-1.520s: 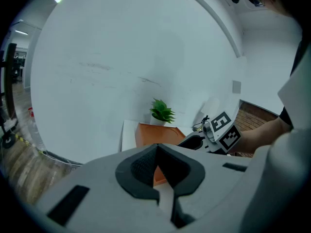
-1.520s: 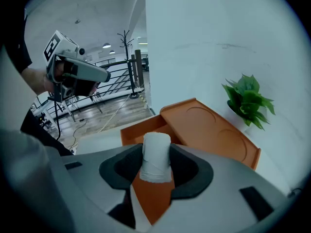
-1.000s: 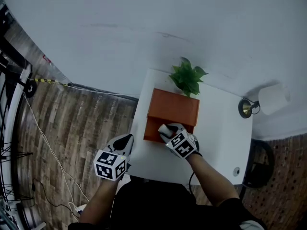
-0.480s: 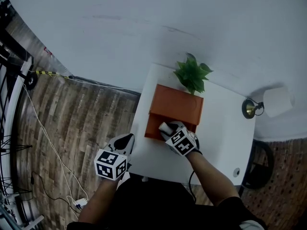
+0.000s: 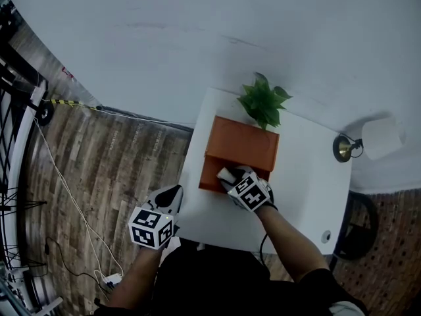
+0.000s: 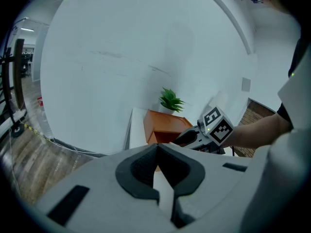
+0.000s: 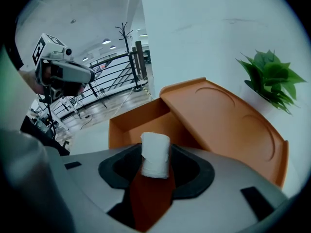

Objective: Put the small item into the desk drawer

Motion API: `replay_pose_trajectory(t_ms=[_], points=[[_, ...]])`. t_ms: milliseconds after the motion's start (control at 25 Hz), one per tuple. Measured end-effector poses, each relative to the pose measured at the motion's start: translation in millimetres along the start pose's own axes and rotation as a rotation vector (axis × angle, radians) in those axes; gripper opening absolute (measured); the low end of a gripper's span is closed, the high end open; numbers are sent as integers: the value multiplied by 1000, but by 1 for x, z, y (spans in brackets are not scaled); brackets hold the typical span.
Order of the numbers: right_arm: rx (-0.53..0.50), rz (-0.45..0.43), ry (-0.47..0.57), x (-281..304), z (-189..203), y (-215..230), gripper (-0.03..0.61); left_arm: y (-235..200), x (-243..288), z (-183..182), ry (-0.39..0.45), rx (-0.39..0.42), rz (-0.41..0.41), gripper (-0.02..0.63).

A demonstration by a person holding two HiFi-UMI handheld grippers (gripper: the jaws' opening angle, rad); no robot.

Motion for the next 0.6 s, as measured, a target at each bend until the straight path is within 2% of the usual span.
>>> replay_pose_trajectory(t_ms=[240,600], points=[[-7,0,-16,-1,1,0,164,0,1,-6,15,-4,-1,3],[16,-8,64,-31,-8,-11,187,1,-11,-17,67,12,10,3]])
Point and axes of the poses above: the fingertips, and each gripper's own axes: x forward along the fingers, y to its right, z out of its underside, the point moved 3 cm from there along -x, backward along the fingers, and after that the axes turned 10 degrees about x, right-handed, at the moved point
